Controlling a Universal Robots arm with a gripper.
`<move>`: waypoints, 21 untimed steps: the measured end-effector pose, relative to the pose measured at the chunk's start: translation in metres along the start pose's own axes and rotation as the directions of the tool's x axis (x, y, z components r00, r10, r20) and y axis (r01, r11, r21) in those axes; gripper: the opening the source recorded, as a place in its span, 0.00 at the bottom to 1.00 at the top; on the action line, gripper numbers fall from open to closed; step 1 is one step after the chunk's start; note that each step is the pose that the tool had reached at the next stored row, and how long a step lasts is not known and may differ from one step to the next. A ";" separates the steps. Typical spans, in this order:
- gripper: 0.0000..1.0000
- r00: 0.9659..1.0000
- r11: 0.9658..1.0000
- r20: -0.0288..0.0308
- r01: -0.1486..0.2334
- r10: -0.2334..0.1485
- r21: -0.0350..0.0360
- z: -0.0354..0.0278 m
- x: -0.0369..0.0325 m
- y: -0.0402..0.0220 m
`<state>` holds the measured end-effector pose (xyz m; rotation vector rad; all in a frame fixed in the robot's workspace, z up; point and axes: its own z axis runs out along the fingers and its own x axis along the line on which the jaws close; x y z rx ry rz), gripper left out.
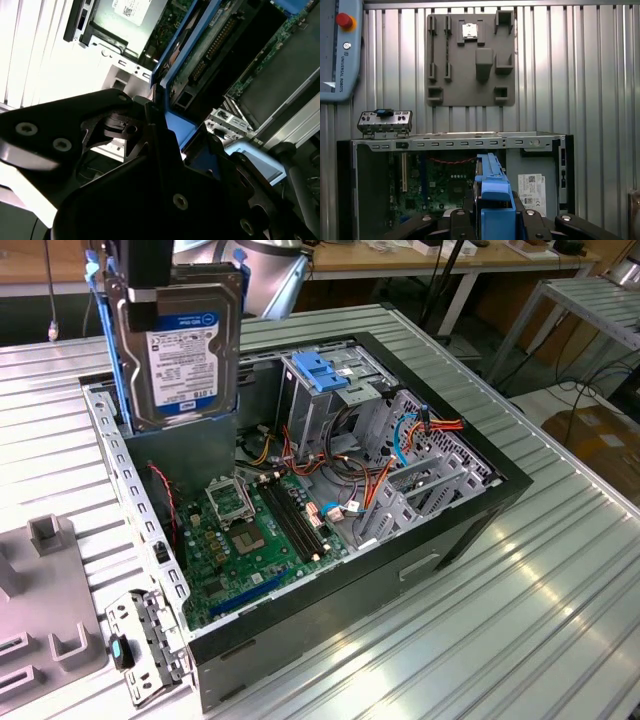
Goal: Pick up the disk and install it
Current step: 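Pick up the disk, then insert the disk into the insertion slot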
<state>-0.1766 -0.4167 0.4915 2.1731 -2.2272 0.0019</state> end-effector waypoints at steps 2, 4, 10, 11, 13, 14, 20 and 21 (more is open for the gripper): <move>0.37 1.000 1.000 0.000 0.000 0.000 0.000 -0.0002 0.0001 -0.0071; 0.37 1.000 1.000 0.000 0.000 0.000 0.000 -0.0002 0.0003 -0.0159; 0.37 1.000 1.000 0.000 0.000 0.000 0.000 -0.0006 0.0004 -0.0363; 0.37 1.000 1.000 0.000 0.000 0.000 0.000 -0.0006 0.0004 -0.0366; 0.37 1.000 1.000 0.000 0.000 0.000 0.000 -0.0006 0.0004 -0.0368; 0.37 1.000 1.000 0.000 0.000 0.000 0.000 -0.0006 0.0004 -0.0369; 0.37 1.000 1.000 0.000 0.000 0.000 0.000 -0.0006 0.0008 -0.0370; 0.37 1.000 1.000 0.000 0.000 0.000 0.000 -0.0006 0.0009 -0.0370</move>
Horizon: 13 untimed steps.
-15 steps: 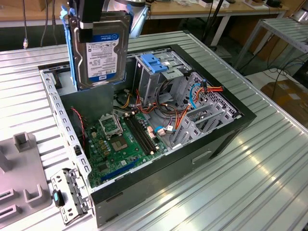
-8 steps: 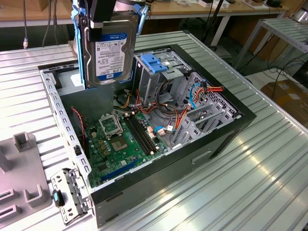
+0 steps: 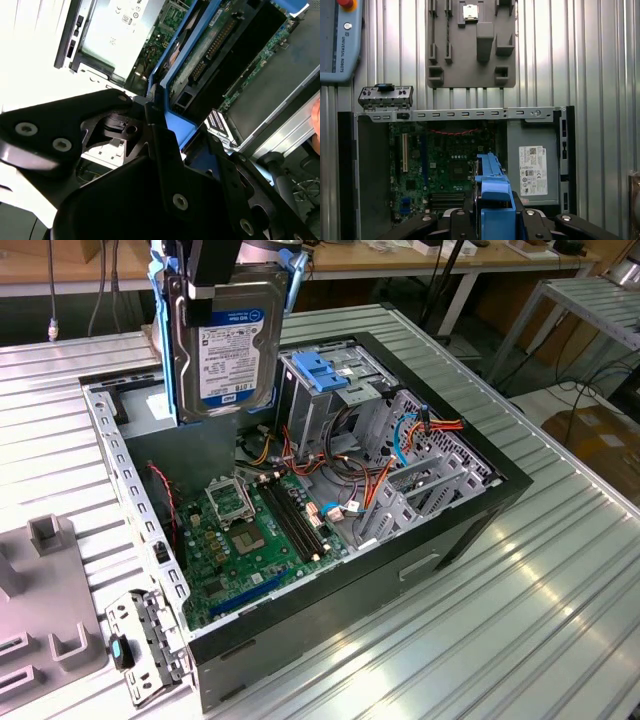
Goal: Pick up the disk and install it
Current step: 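Insert the disk into the insertion slot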
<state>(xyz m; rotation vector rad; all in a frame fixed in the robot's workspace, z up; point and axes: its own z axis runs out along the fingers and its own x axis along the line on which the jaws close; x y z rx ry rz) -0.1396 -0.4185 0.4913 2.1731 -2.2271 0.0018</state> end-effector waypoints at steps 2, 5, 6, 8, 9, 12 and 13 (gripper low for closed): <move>0.37 1.000 1.000 0.000 0.000 0.000 0.000 0.0000 0.0005 -0.0001; 0.37 1.000 1.000 0.000 0.000 0.000 0.000 0.0001 0.0039 -0.0008; 0.37 1.000 1.000 0.000 0.000 0.000 0.000 0.0001 0.0045 -0.0009; 0.37 1.000 1.000 0.000 0.000 0.000 0.000 0.0001 0.0060 -0.0011; 0.37 1.000 1.000 0.000 0.000 0.000 0.000 0.0002 0.0065 -0.0011; 0.37 1.000 1.000 0.000 0.000 0.000 0.000 0.0002 0.0107 -0.0016; 0.37 1.000 1.000 0.000 0.000 0.000 0.000 0.0002 0.0117 -0.0018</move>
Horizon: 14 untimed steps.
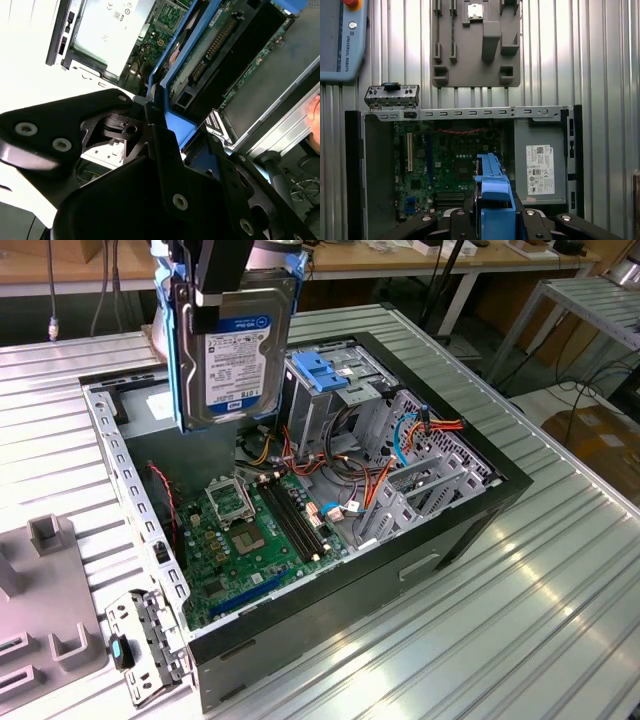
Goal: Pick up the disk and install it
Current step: 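Insert the disk into the insertion slot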
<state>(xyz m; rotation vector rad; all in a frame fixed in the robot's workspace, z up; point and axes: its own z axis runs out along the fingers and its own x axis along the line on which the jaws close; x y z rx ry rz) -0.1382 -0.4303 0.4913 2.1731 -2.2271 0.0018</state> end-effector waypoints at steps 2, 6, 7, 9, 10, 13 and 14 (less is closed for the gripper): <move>0.37 1.000 1.000 0.000 0.000 0.000 0.000 0.0000 0.0014 -0.0002; 0.37 1.000 1.000 0.000 0.000 0.000 0.000 0.0001 0.0052 -0.0004; 0.37 1.000 1.000 0.000 0.000 0.000 0.000 0.0001 0.0060 -0.0004; 0.37 1.000 1.000 0.000 0.000 0.000 0.000 0.0002 0.0086 -0.0006; 0.37 1.000 1.000 0.000 0.000 0.000 0.000 0.0002 0.0098 -0.0007; 0.37 1.000 1.000 0.000 0.000 0.000 0.000 0.0003 0.0121 -0.0008; 0.37 1.000 1.000 0.000 0.000 0.000 0.000 0.0003 0.0128 -0.0008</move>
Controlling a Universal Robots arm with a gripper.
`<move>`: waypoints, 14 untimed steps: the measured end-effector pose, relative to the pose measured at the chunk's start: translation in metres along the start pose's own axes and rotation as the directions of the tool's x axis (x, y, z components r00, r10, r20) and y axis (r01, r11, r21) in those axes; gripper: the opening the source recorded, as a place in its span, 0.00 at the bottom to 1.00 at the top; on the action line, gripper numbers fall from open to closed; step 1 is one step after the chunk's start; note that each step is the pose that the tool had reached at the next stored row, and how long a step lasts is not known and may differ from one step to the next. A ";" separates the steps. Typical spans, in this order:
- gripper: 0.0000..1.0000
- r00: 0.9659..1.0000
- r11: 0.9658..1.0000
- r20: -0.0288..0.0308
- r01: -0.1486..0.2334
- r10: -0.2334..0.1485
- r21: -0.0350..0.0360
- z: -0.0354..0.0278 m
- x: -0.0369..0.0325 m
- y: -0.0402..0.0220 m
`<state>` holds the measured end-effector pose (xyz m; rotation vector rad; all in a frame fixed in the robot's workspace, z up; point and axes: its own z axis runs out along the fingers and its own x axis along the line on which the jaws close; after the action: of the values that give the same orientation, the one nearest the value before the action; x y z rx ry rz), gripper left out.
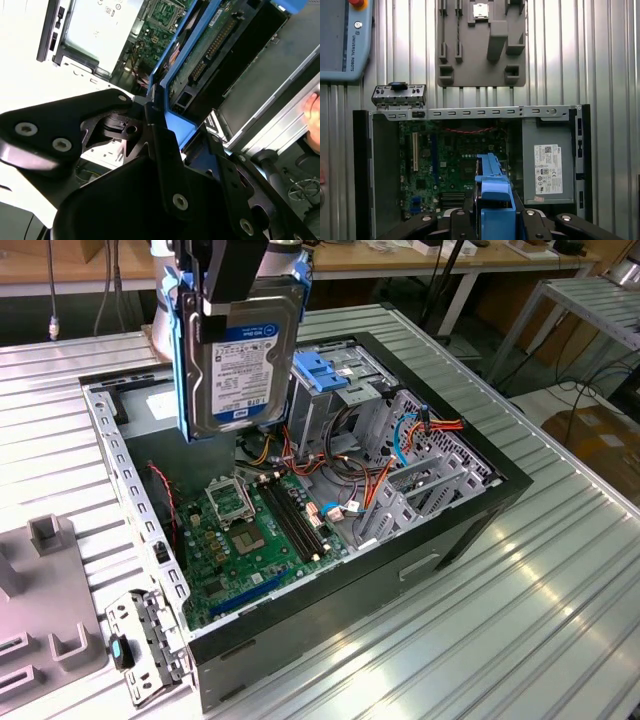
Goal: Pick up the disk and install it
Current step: 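Insert the disk into the insertion slot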
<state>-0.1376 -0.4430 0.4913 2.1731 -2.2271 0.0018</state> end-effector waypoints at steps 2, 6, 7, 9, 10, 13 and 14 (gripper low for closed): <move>0.37 1.000 1.000 0.000 0.000 0.000 0.000 0.0000 0.0025 -0.0002; 0.37 1.000 1.000 0.000 0.000 0.000 0.000 0.0001 0.0065 -0.0004; 0.37 1.000 1.000 0.000 0.000 0.000 0.000 0.0002 0.0071 -0.0004; 0.37 1.000 1.000 0.000 0.000 0.000 0.000 0.0002 0.0089 -0.0004; 0.37 1.000 1.000 0.000 0.000 0.000 0.000 0.0002 0.0103 -0.0005; 0.37 1.000 1.000 0.000 0.000 0.000 0.000 0.0003 0.0145 -0.0007; 0.37 1.000 1.000 0.000 0.000 0.000 0.000 0.0003 0.0156 -0.0008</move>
<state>-0.1372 -0.4587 0.4914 2.1731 -2.2270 0.0019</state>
